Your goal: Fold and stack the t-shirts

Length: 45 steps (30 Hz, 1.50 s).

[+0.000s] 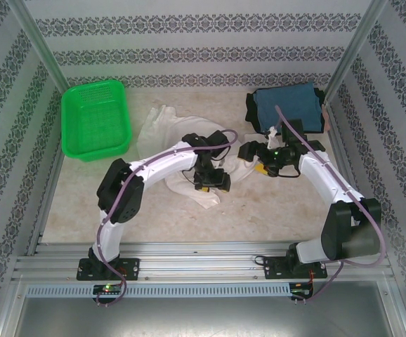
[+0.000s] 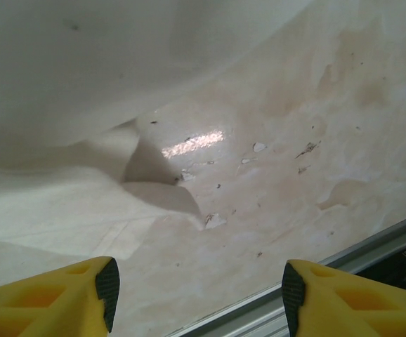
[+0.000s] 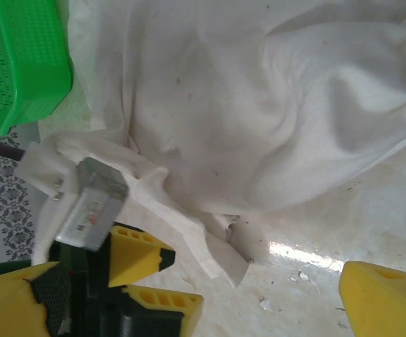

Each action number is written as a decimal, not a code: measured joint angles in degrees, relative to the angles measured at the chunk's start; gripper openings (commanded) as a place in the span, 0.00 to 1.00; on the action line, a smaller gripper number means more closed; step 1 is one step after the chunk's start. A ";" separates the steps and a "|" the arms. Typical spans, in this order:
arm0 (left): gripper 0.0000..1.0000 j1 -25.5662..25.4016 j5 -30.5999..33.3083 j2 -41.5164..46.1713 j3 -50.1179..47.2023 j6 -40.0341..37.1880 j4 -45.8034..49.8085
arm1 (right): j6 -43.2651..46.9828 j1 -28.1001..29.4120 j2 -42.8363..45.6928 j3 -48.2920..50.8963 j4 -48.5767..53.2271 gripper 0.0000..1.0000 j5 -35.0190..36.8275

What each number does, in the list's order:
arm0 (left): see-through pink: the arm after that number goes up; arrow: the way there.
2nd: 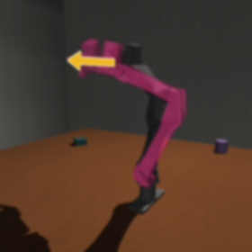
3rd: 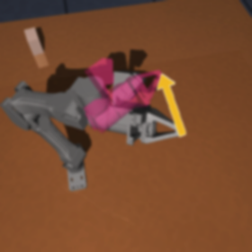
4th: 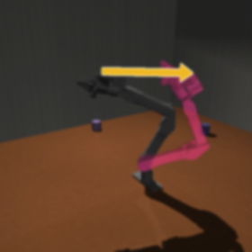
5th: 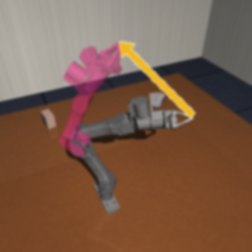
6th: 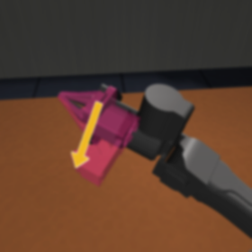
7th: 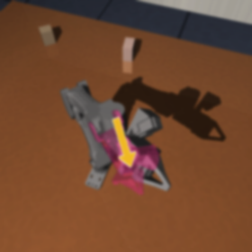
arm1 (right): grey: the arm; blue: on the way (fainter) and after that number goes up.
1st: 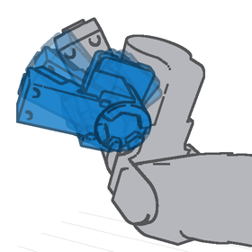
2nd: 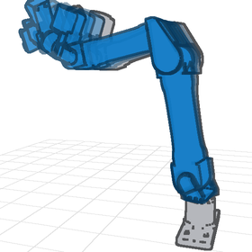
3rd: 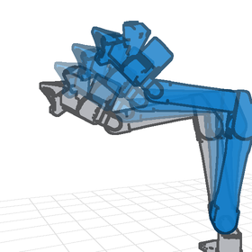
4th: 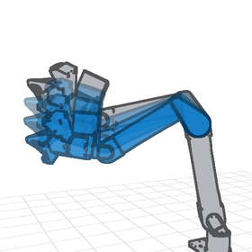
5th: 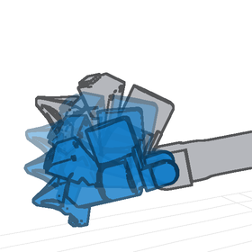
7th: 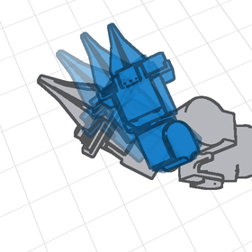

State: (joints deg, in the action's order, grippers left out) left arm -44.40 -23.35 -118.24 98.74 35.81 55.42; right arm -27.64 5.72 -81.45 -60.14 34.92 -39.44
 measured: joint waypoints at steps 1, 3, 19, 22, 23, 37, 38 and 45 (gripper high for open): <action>0.63 -0.35 0.04 -0.79 0.28 -0.11 0.02 | 0.11 -0.02 0.00 0.00 -0.02 0.98 0.00; 0.62 -0.92 0.09 -2.19 0.72 -0.48 0.79 | 0.52 -0.31 0.00 0.00 0.00 0.98 -0.02; 0.44 -2.75 5.05 -11.45 6.84 -3.15 5.03 | 1.79 -3.30 -1.36 2.27 -2.25 0.97 -0.57; 0.34 -2.71 6.12 -13.64 9.18 -3.82 6.45 | 2.12 -3.37 -2.64 2.32 -3.30 0.97 -0.72; 0.29 -2.71 6.36 -13.68 9.49 -3.96 6.73 | 2.19 -3.39 -3.04 2.32 -3.69 0.97 -0.96; 0.00 -0.09 9.53 2.08 3.67 -5.84 7.78 | 2.14 -6.73 -13.88 -2.40 -4.31 0.85 9.14; 0.00 0.83 10.12 5.88 3.54 -5.77 8.00 | 2.10 -6.99 -15.17 -4.15 -4.46 0.83 10.60; 0.00 11.63 14.95 30.45 2.14 -4.59 8.74 | 0.02 -6.69 -24.41 -14.86 -5.64 0.68 16.37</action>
State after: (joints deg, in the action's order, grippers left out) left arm -32.77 -8.40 -87.79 100.88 31.22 64.16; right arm -27.62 -0.97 -105.86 -75.00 29.28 -23.07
